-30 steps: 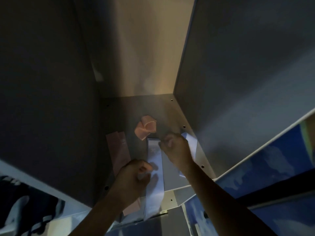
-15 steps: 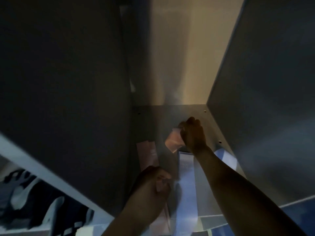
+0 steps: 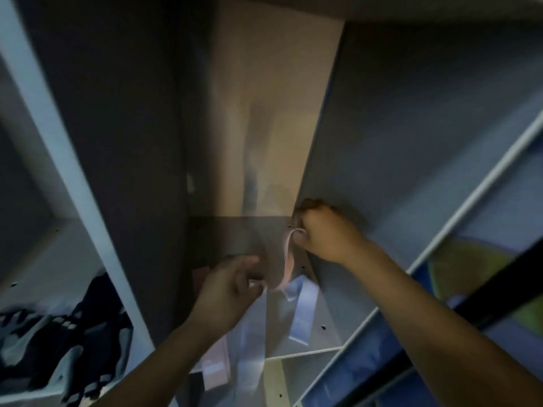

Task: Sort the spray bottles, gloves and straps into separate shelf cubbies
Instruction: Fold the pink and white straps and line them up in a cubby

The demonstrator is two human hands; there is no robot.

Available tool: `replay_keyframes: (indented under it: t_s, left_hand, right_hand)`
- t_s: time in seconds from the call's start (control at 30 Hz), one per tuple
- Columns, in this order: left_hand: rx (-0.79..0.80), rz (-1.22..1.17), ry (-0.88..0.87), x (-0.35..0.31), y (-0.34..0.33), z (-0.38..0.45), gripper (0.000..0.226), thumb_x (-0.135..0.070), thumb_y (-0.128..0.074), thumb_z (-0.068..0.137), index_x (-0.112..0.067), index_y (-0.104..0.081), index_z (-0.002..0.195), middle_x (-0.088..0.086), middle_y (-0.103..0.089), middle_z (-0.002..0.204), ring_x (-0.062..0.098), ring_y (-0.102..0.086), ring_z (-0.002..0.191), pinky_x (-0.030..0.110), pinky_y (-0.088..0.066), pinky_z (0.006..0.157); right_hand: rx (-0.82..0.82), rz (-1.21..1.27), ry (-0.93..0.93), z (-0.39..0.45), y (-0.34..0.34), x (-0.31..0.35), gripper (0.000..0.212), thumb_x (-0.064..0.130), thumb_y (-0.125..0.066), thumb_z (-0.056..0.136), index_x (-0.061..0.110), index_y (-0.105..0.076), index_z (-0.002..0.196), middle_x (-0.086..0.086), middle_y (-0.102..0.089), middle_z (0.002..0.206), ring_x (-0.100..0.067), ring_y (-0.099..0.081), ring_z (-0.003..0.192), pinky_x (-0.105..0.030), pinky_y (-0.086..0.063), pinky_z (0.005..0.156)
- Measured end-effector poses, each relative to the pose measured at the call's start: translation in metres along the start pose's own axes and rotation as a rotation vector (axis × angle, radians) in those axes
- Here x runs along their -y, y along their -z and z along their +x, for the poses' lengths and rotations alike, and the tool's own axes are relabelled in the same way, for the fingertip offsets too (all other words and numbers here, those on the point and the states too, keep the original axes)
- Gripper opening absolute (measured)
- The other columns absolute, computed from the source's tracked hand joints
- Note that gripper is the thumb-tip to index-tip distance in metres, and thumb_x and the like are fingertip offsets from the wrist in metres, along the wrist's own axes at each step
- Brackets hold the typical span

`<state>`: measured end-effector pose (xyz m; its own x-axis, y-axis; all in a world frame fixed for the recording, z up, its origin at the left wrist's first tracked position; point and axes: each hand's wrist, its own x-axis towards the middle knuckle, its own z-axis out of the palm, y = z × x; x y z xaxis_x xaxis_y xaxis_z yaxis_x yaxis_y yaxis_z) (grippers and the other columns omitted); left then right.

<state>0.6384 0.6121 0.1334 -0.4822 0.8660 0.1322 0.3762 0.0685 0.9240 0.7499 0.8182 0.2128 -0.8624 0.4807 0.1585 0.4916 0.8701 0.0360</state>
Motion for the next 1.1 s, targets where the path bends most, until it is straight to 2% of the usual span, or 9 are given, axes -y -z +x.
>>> replay_keyframes:
  t_s: [0.17,0.3,0.4,0.47,0.67,0.8,0.9,1.0,1.1]
  left_hand:
    - [-0.021,0.012,-0.163,-0.091,0.002,0.010,0.059,-0.046,-0.082,0.070,-0.028,-0.066,0.123,-0.015,-0.067,0.120,0.002,-0.062,0.111,0.029,-0.051,0.099]
    - [0.077,0.103,-0.273,-0.152,0.011,-0.007,0.029,-0.035,-0.085,0.074,-0.026,-0.075,0.100,-0.011,-0.075,0.095,0.002,-0.068,0.090,0.019,-0.051,0.081]
    - [0.067,0.208,-0.397,-0.176,0.024,-0.023,0.007,-0.023,-0.077,0.084,-0.018,-0.075,0.089,-0.007,-0.074,0.080,0.003,-0.067,0.075,0.021,-0.051,0.069]
    - [0.044,0.212,-0.405,-0.185,0.037,-0.028,0.003,-0.013,-0.074,0.086,-0.012,-0.074,0.084,-0.004,-0.071,0.074,0.001,-0.063,0.066,0.023,-0.048,0.064]
    - [0.080,0.157,-0.374,-0.205,0.058,-0.037,0.012,-0.019,-0.077,0.085,-0.010,-0.074,0.093,0.007,-0.075,0.087,0.025,-0.071,0.083,0.040,-0.058,0.074]
    - [0.034,0.153,-0.366,-0.190,0.054,-0.030,0.012,-0.026,-0.075,0.085,-0.015,-0.074,0.086,0.008,-0.072,0.080,0.028,-0.069,0.076,0.050,-0.058,0.071]
    - [0.023,0.123,-0.323,-0.164,0.043,-0.024,0.008,-0.022,-0.076,0.084,-0.015,-0.074,0.084,0.003,-0.073,0.079,0.021,-0.070,0.074,0.047,-0.059,0.071]
    - [0.072,0.092,-0.250,-0.131,0.027,-0.021,0.004,-0.019,-0.073,0.087,-0.020,-0.073,0.090,-0.004,-0.074,0.088,0.010,-0.072,0.084,0.036,-0.060,0.075]
    - [0.092,0.051,-0.196,-0.098,0.011,-0.014,0.014,-0.011,-0.072,0.087,-0.025,-0.071,0.090,-0.008,-0.073,0.091,0.009,-0.071,0.088,0.028,-0.057,0.073]
  right_hand:
    - [0.053,0.242,0.000,-0.048,0.091,0.014,0.015,0.029,-0.074,0.079,0.023,-0.063,0.069,0.006,-0.062,0.070,-0.014,-0.062,0.074,-0.030,-0.049,0.067]
    - [0.021,0.267,0.031,-0.082,0.146,0.027,0.026,0.038,-0.078,0.077,0.018,-0.065,0.067,0.000,-0.065,0.069,-0.014,-0.056,0.067,-0.033,-0.048,0.065]
    - [-0.039,0.314,0.053,-0.101,0.176,0.036,0.033,0.042,-0.083,0.074,0.012,-0.069,0.070,-0.002,-0.064,0.070,-0.013,-0.056,0.065,-0.021,-0.040,0.062]
    - [-0.076,0.472,0.053,-0.112,0.192,0.041,0.021,0.027,-0.083,0.078,0.010,-0.072,0.074,-0.001,-0.068,0.072,-0.006,-0.059,0.063,-0.019,-0.042,0.062]
    - [-0.141,0.684,0.098,-0.115,0.200,0.055,0.009,0.022,-0.083,0.079,0.016,-0.076,0.078,0.008,-0.069,0.076,-0.001,-0.062,0.068,-0.018,-0.047,0.066]
    - [-0.324,0.736,0.107,-0.110,0.168,0.053,0.012,0.023,-0.084,0.077,0.015,-0.076,0.083,0.000,-0.066,0.082,-0.012,-0.062,0.074,-0.024,-0.049,0.069]
    - [-0.545,0.802,-0.077,-0.126,0.098,0.032,0.015,0.018,-0.083,0.078,0.015,-0.073,0.089,-0.007,-0.060,0.080,-0.019,-0.058,0.070,-0.030,-0.049,0.066]
    - [-0.472,0.759,-0.329,-0.152,-0.012,0.011,0.011,0.027,-0.079,0.079,0.022,-0.072,0.087,-0.002,-0.061,0.080,-0.017,-0.060,0.069,-0.038,-0.054,0.067]
    - [-0.299,0.647,-0.425,-0.162,-0.113,-0.009,0.017,0.041,-0.068,0.077,0.024,-0.072,0.081,0.000,-0.061,0.081,-0.018,-0.062,0.072,-0.033,-0.055,0.069]
